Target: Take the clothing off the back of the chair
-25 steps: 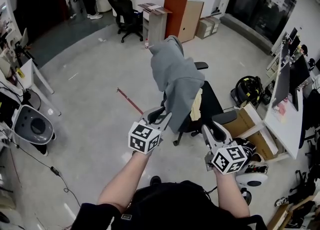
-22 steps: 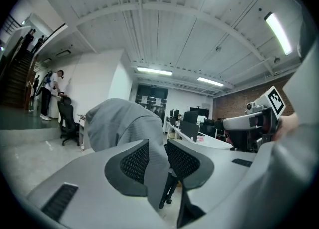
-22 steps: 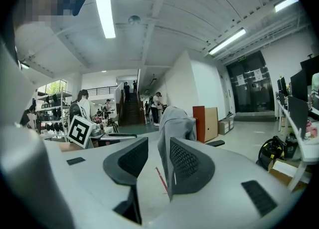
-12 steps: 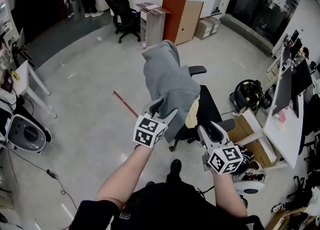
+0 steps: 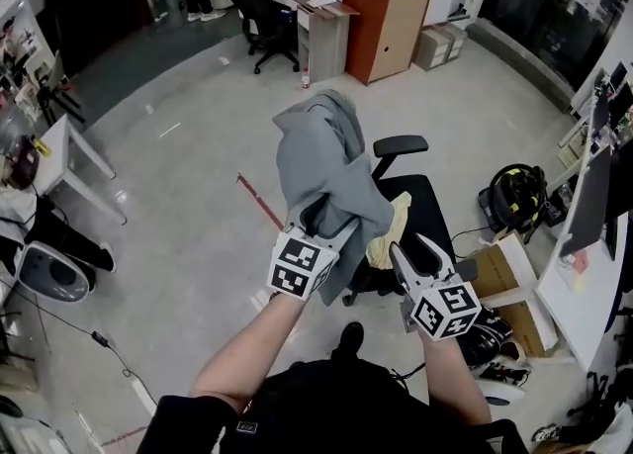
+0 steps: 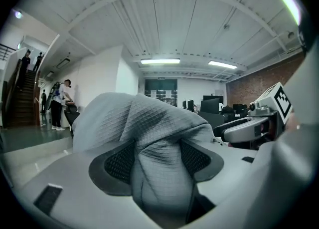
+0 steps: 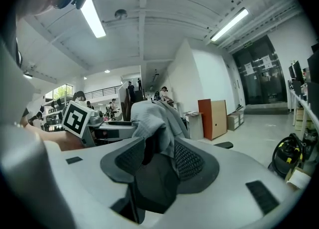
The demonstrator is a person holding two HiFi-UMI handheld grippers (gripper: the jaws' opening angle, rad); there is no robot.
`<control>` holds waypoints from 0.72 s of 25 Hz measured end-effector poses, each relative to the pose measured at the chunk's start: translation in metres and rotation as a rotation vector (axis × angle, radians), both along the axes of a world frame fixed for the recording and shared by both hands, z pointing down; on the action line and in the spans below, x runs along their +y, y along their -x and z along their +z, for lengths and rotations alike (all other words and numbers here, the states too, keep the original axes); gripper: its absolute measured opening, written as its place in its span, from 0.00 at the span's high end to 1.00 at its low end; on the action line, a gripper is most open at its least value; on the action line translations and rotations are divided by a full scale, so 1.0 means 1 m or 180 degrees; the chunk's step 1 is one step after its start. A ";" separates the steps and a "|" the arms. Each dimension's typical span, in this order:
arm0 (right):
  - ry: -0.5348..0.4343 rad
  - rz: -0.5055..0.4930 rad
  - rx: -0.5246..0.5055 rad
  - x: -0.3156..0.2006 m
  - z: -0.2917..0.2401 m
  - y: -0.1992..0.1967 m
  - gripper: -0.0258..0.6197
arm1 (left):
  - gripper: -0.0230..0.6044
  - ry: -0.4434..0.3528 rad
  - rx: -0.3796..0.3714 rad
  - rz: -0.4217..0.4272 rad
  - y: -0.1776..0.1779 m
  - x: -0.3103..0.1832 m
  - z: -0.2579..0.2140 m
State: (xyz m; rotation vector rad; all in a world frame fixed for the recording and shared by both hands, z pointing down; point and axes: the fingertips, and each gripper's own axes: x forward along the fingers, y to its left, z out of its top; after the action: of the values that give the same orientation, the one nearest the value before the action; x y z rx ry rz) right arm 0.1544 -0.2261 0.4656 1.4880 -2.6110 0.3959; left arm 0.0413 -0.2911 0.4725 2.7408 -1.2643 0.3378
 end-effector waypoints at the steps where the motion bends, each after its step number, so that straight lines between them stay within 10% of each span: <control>1: 0.0006 -0.0018 -0.0016 -0.009 0.001 -0.003 0.65 | 0.52 -0.0012 -0.0012 -0.0023 -0.001 -0.006 0.000; 18: 0.0204 -0.0577 -0.0182 -0.090 0.024 -0.027 0.65 | 0.65 -0.0014 -0.0329 -0.0790 0.017 -0.079 0.001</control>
State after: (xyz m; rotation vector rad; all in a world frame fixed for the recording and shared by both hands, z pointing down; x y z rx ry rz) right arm 0.1816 -0.3166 0.4897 1.2256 -2.7203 0.5040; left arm 0.0247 -0.3703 0.4736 2.5582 -1.6109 0.4564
